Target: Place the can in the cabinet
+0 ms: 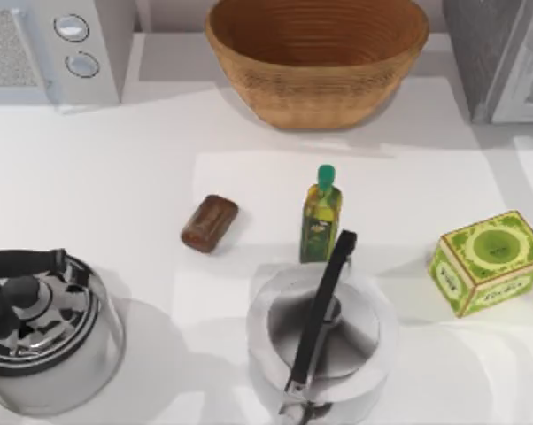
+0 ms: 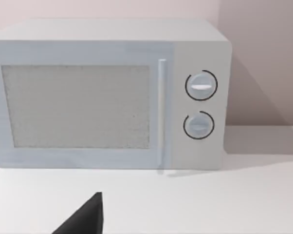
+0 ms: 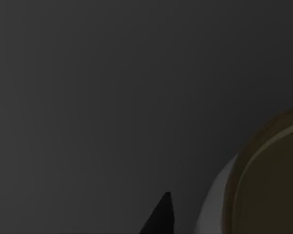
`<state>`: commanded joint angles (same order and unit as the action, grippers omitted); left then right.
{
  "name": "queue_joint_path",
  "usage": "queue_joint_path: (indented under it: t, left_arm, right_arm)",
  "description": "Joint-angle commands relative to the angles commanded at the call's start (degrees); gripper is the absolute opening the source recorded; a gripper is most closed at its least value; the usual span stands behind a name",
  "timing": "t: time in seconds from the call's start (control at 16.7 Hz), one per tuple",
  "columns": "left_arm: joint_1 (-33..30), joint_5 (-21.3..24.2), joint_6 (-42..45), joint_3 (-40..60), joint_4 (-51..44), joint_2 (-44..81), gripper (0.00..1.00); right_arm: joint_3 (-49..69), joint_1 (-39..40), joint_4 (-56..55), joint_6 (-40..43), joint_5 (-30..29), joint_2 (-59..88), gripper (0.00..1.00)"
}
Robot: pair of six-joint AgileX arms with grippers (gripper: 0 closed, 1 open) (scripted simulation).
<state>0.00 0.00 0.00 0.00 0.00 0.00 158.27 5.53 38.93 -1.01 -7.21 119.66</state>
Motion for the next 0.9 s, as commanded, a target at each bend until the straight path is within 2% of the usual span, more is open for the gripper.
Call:
queue_joint_path:
  t: [0.54,0.9]
  left_arm:
    - [0.0,0.0,0.0,0.0,0.0,0.0,1.0]
    - [0.0,0.0,0.0,0.0,0.0,0.0,1.0]
  right_arm:
    - [0.0,0.0,0.0,0.0,0.0,0.0,0.98]
    - [0.0,0.0,0.0,0.0,0.0,0.0,1.0]
